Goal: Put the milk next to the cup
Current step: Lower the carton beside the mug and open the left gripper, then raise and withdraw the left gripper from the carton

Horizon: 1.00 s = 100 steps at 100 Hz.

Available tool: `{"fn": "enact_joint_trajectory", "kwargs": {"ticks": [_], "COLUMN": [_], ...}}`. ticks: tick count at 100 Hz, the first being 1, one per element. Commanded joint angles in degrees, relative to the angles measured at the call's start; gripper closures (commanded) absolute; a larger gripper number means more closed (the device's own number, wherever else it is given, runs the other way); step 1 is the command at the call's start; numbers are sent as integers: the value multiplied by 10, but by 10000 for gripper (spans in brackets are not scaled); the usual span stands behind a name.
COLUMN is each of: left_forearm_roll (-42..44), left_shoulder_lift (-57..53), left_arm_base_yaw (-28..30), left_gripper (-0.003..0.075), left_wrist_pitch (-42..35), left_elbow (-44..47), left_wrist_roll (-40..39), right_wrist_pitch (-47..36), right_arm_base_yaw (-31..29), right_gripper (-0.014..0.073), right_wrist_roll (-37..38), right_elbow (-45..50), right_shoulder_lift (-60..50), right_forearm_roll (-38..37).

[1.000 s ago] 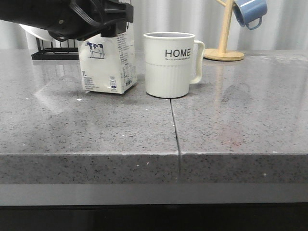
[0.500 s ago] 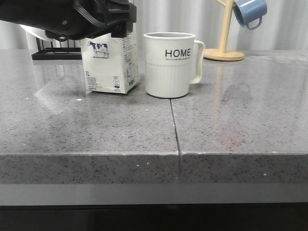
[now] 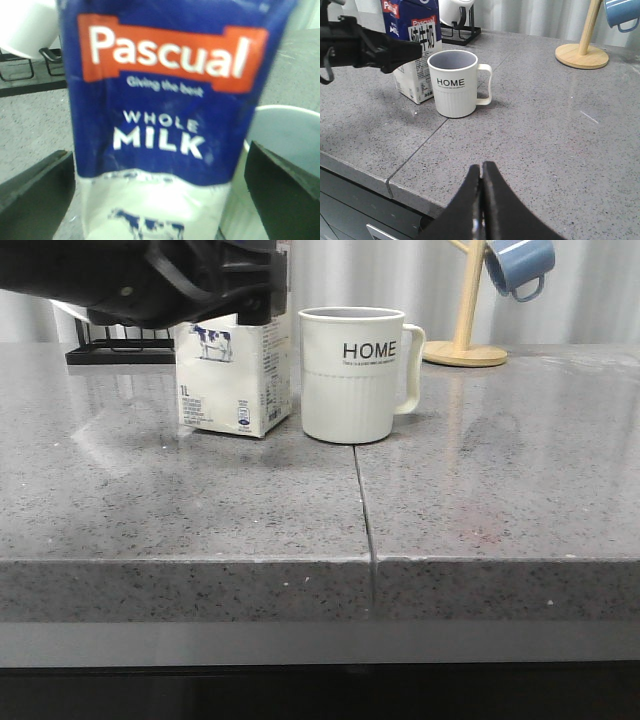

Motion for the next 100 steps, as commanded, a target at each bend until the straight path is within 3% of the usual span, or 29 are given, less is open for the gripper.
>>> {"fn": "enact_joint_trajectory", "kwargs": {"ticks": [1, 17, 29, 38, 50, 61, 79, 100], "left_forearm_roll": [9, 39, 60, 101, 202, 288, 368, 391], "left_shoulder_lift": [-49, -113, -165, -202, -249, -297, -379, -479], "left_arm_base_yaw": [-6, -6, 0, 23, 76, 135, 224, 297], "left_gripper": [56, 65, 113, 183, 319, 478, 726, 741], "left_wrist_pitch": [-38, -34, -9, 41, 98, 134, 202, 257], "left_elbow": [11, 66, 101, 115, 127, 135, 153, 201], "left_wrist_roll": [-2, -2, -4, -17, -115, -199, -246, -280], "right_wrist_pitch": [-42, -42, -42, -42, -42, -42, -42, -42], "right_arm_base_yaw": [-2, -2, -2, -2, -2, -2, -2, -2], "right_gripper": [649, 649, 649, 649, 649, 649, 649, 649], "right_wrist_roll": [-5, -5, -5, -5, -5, -5, -5, -5], "right_elbow": [-14, -14, -14, -14, -14, -14, -14, -14], "right_shoulder_lift": [7, 7, 7, 7, 7, 7, 7, 7], "right_forearm_roll": [-1, -1, -1, -1, -1, -1, -1, -1]}}
